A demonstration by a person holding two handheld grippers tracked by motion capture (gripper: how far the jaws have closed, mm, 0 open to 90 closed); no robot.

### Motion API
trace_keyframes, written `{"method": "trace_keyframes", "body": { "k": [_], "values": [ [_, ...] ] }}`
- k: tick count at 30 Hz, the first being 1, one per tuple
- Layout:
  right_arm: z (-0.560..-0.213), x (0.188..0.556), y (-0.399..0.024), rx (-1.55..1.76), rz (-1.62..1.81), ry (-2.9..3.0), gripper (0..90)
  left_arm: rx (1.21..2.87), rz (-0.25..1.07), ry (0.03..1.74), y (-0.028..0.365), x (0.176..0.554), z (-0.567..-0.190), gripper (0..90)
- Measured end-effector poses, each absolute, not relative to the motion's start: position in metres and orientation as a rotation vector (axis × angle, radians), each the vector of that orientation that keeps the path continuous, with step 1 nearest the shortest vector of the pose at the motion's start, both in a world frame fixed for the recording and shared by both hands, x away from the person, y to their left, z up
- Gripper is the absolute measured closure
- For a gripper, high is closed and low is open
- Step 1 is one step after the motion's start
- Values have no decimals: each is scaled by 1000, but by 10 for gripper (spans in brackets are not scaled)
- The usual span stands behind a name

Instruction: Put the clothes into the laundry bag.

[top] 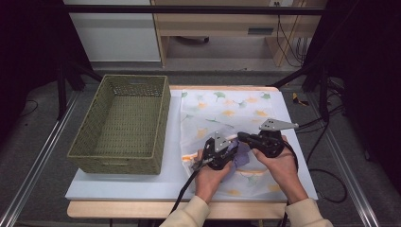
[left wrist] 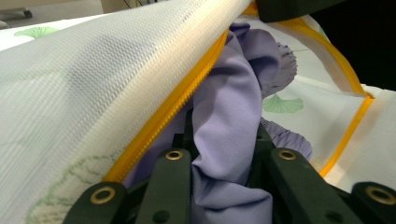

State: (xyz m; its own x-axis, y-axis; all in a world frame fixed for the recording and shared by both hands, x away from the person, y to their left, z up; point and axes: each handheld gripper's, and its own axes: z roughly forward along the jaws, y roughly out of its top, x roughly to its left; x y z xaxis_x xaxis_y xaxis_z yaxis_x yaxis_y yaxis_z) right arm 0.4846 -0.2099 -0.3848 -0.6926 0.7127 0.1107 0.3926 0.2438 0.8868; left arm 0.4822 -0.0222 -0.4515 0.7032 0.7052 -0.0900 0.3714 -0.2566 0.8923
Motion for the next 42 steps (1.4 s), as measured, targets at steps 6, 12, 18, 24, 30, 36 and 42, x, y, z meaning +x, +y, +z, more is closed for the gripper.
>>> {"method": "trace_keyframes", "body": {
  "k": [6,12,18,24,30,36,42],
  "values": [
    [-390,486,-209,1025,1418,2213,890,1852,412,840,-24,483,-459,624],
    [-391,487,-210,1035,1421,2210,890,1839,431,834,-24,481,-458,369],
    [-391,487,-209,1035,1419,2209,890,1832,431,809,-19,474,-454,274],
    [-391,487,-209,1037,1422,2205,890,1812,435,785,-13,463,-452,245],
    [-391,487,-209,1041,1419,2202,890,1803,455,741,-6,449,-448,237],
    [-391,487,-207,1038,1417,2206,890,1778,472,729,5,440,-443,245],
    [-391,485,-207,1031,1413,2212,889,1767,478,723,18,433,-441,281]
  ]
}}
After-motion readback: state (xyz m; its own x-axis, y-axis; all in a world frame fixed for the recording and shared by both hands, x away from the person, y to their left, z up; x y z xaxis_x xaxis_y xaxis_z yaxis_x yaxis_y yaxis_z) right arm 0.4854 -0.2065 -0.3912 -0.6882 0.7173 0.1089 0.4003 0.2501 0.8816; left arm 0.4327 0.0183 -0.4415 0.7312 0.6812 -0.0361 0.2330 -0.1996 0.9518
